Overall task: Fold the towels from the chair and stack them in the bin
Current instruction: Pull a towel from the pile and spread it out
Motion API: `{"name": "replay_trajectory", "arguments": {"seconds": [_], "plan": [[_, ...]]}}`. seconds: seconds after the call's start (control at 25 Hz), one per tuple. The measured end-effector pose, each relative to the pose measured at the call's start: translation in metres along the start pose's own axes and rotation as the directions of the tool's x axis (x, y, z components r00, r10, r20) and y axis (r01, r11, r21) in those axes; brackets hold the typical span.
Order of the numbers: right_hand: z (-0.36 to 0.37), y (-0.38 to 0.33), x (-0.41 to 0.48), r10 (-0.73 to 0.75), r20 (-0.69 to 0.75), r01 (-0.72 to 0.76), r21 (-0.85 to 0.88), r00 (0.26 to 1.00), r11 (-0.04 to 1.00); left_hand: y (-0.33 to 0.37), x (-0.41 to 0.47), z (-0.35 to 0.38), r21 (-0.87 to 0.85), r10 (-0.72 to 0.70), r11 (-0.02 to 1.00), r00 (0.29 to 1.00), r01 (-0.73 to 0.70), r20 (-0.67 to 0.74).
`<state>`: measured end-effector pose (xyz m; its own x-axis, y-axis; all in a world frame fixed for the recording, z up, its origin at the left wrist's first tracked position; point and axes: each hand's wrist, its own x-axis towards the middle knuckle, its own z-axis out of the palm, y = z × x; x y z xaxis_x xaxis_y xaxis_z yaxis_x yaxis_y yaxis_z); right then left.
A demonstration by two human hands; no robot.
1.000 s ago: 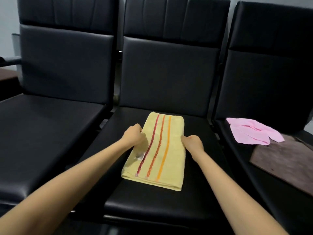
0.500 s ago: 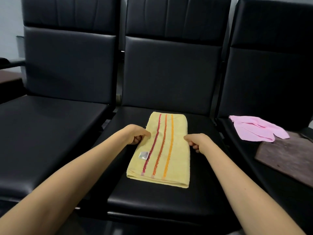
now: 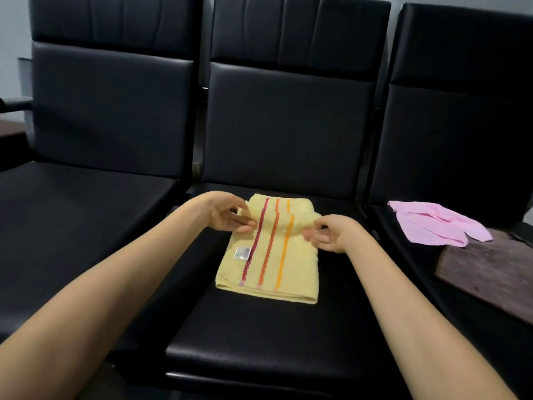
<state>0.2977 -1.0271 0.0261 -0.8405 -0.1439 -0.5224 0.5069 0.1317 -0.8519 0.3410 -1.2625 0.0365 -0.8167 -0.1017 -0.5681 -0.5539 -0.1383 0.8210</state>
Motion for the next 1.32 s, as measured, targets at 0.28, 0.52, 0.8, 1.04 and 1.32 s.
{"name": "replay_trajectory", "arguments": {"seconds": [0.28, 0.52, 0.8, 1.04, 1.32], "plan": [[0.010, -0.034, -0.011, -0.732, -0.075, 0.671, 0.471, 0.677, 0.572, 0.024, -0.018, 0.025, -0.402, 0.694, 0.677, 0.716, -0.616, 0.072], [0.002, -0.004, -0.001, -0.236, 0.095, 0.230, 0.073, 0.967, 0.970, -0.020, 0.013, -0.010, 0.043, 0.258, 0.963, 0.957, -0.266, 0.129], [-0.008, 0.020, -0.005, -0.009, -0.033, -0.008, -0.461, 0.999, 0.888, -0.035, 0.006, -0.011, 0.252, 0.057, 0.967, 0.996, -0.038, -0.068], [-0.027, 0.022, -0.020, 0.106, 0.030, -0.046, -0.765, 0.994, 0.643, -0.029, -0.018, -0.018, 0.719, -0.214, 0.693, 0.969, 0.060, 0.125], [-0.018, 0.016, -0.014, -0.134, -0.013, 0.093, -0.659, 0.991, 0.746, -0.023, -0.011, -0.015, 0.590, 0.058, 0.806, 0.987, 0.042, -0.149]]}}
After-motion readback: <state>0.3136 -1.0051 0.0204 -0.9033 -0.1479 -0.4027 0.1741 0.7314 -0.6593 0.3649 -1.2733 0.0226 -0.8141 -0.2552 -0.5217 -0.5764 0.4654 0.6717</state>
